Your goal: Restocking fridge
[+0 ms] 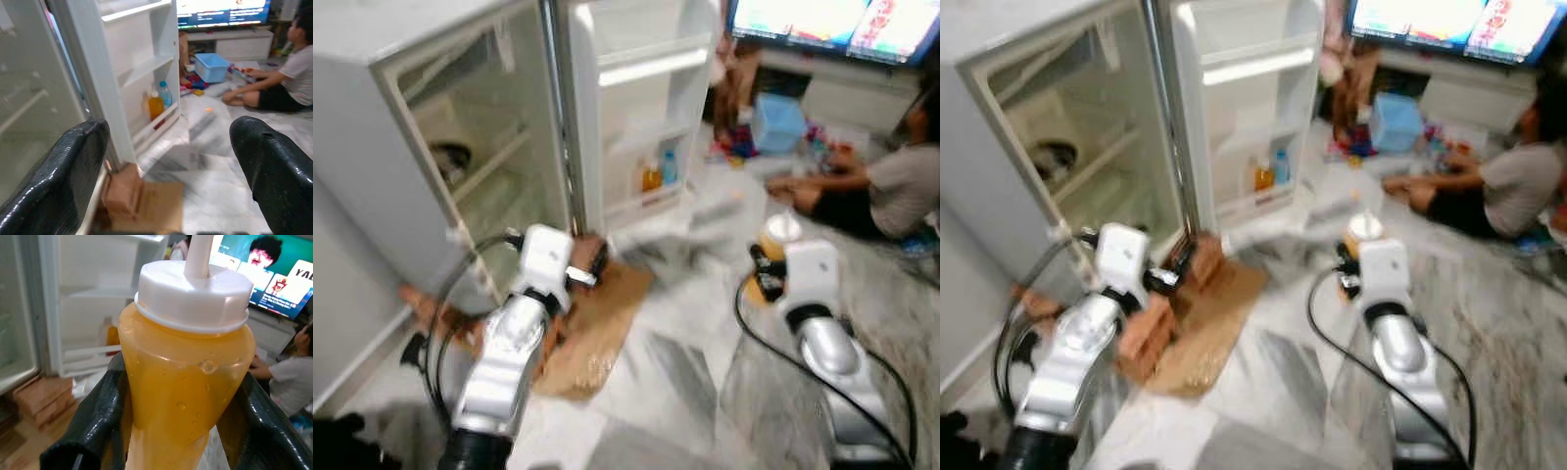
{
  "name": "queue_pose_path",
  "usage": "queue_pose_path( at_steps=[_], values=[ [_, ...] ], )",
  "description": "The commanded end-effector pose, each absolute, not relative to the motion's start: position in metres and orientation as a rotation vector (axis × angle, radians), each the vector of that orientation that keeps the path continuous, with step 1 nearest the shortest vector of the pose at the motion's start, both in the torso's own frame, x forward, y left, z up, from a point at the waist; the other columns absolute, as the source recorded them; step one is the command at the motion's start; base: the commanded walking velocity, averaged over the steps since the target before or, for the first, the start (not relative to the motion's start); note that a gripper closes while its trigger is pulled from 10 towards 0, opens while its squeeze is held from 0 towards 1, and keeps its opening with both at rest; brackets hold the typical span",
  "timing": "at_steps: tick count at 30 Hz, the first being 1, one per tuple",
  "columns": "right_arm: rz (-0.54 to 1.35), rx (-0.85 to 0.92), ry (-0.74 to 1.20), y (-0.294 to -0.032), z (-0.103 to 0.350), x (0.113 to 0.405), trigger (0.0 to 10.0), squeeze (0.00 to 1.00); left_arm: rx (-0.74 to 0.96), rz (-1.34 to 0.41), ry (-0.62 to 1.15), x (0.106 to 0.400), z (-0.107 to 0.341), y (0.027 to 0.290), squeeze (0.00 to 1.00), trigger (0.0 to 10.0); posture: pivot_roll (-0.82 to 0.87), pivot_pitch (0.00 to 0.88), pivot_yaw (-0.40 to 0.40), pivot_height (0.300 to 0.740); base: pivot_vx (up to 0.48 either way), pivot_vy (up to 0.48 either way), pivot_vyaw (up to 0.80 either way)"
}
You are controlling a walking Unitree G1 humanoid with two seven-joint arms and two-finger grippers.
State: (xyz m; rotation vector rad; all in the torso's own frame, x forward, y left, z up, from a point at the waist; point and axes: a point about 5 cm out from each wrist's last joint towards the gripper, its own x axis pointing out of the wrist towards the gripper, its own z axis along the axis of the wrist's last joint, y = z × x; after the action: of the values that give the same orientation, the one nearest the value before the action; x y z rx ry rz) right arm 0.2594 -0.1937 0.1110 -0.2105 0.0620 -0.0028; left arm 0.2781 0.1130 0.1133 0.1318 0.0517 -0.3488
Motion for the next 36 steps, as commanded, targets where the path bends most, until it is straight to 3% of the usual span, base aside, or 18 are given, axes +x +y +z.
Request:
queue_pose_path(
  at_steps=[1,29,36],
  values=[
    [0.026,-0.198,0.021,-0.185,0.1187,0.2621,10.0,0.0,0.161,-0.319,0.052,0.2796,0.1137,0.1216,0.0,10.0,0.02,0.0,-0.02,0.74,0.431,0.0,0.0],
    [0.066,-0.188,-0.011,-0.1778,0.1207,0.2689,10.0,0.0,0.197,-0.22,0.053,0.286,0.1109,0.1242,0.0,10.0,0.02,0.0,-0.024,0.74,0.461,0.0,0.0],
    [0.079,-0.193,-0.018,-0.1751,0.1207,0.2704,10.0,0.0,0.203,-0.202,0.062,0.2866,0.1099,0.1238,0.0,10.0,0.02,0.0,-0.023,0.74,0.382,-0.248,0.77]
  ],
)
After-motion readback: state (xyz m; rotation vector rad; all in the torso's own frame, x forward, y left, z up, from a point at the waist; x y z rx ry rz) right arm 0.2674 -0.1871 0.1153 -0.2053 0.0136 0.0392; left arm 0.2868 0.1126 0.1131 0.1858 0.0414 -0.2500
